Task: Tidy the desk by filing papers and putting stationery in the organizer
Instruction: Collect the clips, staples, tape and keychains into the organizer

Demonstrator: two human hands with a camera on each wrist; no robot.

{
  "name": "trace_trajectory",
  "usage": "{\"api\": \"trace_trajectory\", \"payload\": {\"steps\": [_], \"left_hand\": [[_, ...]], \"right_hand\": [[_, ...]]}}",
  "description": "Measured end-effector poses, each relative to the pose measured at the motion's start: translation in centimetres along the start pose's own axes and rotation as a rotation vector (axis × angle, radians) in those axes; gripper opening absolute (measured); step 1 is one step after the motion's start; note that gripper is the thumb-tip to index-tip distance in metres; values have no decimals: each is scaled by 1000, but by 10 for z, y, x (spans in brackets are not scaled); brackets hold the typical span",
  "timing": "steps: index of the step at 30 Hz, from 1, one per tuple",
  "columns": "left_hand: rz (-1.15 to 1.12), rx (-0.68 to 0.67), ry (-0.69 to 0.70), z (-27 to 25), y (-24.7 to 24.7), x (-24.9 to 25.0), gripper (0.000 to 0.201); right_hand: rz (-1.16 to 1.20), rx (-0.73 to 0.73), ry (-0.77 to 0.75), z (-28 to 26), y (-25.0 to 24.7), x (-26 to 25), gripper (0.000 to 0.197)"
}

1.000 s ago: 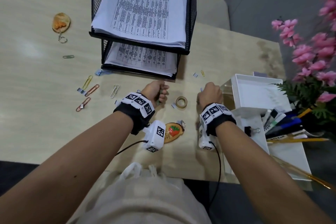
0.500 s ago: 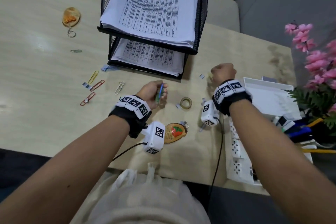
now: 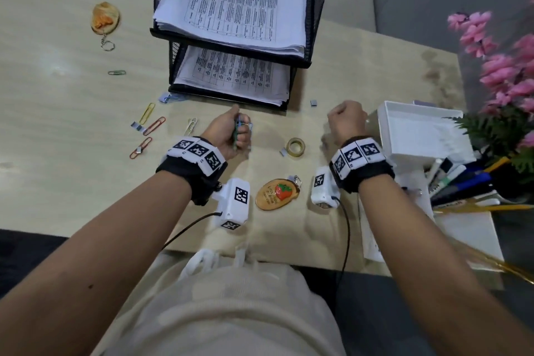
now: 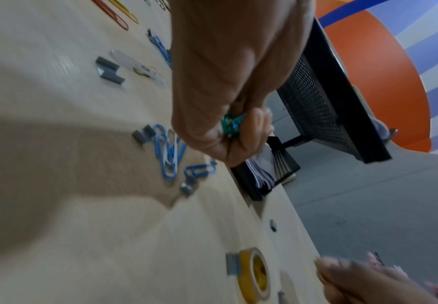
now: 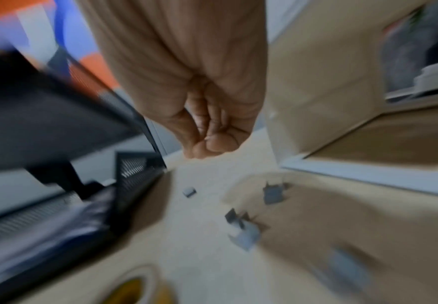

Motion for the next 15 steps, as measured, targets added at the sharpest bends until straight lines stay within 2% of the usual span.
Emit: {"api": "trace_trajectory", "payload": {"steps": [4, 7, 10, 12, 15], "left_hand": [[2, -67, -85, -4, 7, -11, 39], [10, -49, -114, -8, 11, -18, 35], [33, -21, -131, -13, 13, -28, 32], [55, -4, -122, -17, 12, -34, 29], [64, 29, -104, -20, 4, -41, 27]], "right_hand": [[181, -39, 179, -49, -17, 52, 22], [198, -47, 308, -83, -13, 83, 25], [256, -35, 386, -93, 4, 94, 23], [265, 30, 406, -92, 14, 95, 22], [155, 79, 363, -91, 20, 85, 12]]}}
Point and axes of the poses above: each hand's wrist, its own z-axis towards the middle knuckle, its own y-axis out of the palm, x = y × z, the point moved 3 cm from there along z, towards the middle knuckle, and after that the axes turned 4 degrees about y, right-handed, at the moved point
